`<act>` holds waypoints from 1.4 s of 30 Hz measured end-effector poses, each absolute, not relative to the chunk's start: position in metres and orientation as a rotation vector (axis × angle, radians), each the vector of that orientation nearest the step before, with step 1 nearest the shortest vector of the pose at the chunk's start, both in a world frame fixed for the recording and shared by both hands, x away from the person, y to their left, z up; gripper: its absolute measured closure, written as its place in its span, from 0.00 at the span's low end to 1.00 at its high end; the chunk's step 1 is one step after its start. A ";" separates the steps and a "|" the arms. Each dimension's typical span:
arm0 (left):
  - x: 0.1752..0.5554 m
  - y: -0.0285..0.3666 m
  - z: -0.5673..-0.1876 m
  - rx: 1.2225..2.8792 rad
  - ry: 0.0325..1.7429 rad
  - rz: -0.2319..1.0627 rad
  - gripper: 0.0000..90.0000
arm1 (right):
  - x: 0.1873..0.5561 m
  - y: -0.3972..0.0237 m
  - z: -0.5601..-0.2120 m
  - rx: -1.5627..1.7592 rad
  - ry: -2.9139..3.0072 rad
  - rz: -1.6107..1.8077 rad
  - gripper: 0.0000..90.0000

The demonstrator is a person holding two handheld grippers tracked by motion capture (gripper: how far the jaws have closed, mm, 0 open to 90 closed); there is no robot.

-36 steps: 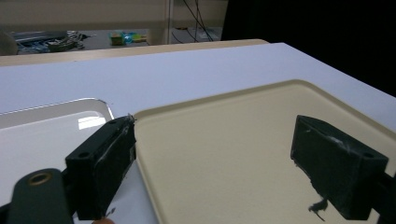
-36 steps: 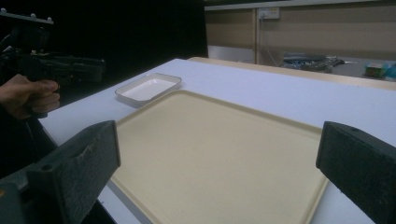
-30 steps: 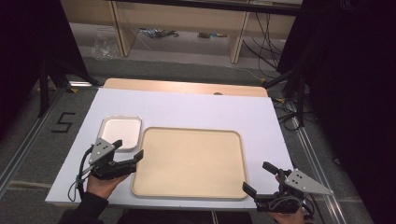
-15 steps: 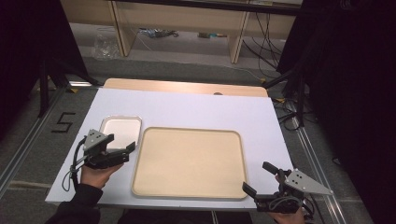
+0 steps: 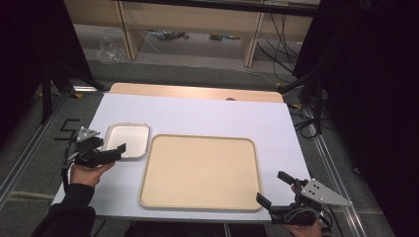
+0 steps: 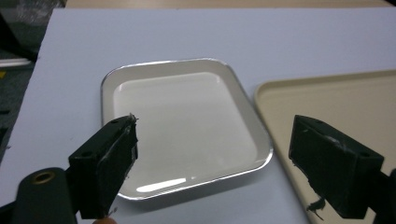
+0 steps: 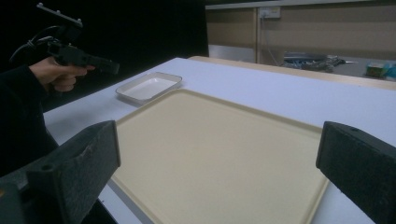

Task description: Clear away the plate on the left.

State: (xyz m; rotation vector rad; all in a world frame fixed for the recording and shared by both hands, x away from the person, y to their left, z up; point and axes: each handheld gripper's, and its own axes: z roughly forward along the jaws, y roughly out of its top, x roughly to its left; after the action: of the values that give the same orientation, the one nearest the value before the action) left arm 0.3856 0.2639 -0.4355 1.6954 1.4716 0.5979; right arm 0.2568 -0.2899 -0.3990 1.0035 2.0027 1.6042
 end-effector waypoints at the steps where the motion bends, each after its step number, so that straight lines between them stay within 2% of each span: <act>1: 0.388 0.266 -0.437 1.702 1.483 0.588 0.17 | 0.256 -0.289 -0.399 1.028 2.005 1.610 0.00; 8: 0.408 0.279 -0.442 1.738 1.553 0.622 0.20 | 0.256 -0.289 -0.399 1.028 2.004 1.611 0.00; 13: 0.424 0.293 -0.447 1.720 1.625 0.598 0.28 | 0.256 -0.290 -0.399 1.000 2.000 1.613 0.00; 14: 0.427 0.296 -0.447 1.730 1.638 0.595 0.32 | 0.256 -0.290 -0.399 1.014 2.004 1.605 0.00; 21: 0.444 0.311 -0.461 1.711 1.738 0.558 0.40 | 0.257 -0.289 -0.399 1.004 1.998 1.636 0.00; 28: 0.450 0.312 -0.466 1.733 1.763 0.512 0.53 | 0.258 -0.288 -0.400 0.980 1.993 1.654 0.00; 31: 0.453 0.311 -0.469 1.734 1.796 0.492 0.54 | 0.257 -0.288 -0.400 0.999 1.992 1.654 0.00; 32: 0.454 0.311 -0.471 1.709 1.804 0.497 0.58 | 0.257 -0.288 -0.400 0.987 1.991 1.655 0.00; 35: 0.458 0.312 -0.475 1.719 1.810 0.488 0.62 | 0.259 -0.290 -0.400 0.962 1.976 1.634 0.00; 39: 0.462 0.316 -0.478 1.710 1.818 0.409 0.67 | 0.257 -0.289 -0.399 0.997 1.983 1.642 0.00; 42: 0.464 0.317 -0.480 1.698 1.834 0.398 0.72 | 0.257 -0.289 -0.399 0.997 1.997 1.627 0.00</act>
State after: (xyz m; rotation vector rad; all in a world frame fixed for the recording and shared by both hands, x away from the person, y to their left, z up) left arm 0.4640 0.3174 -0.4803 1.6979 1.8338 0.3984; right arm 0.2569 -0.2893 -0.3991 0.9974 1.9966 1.6271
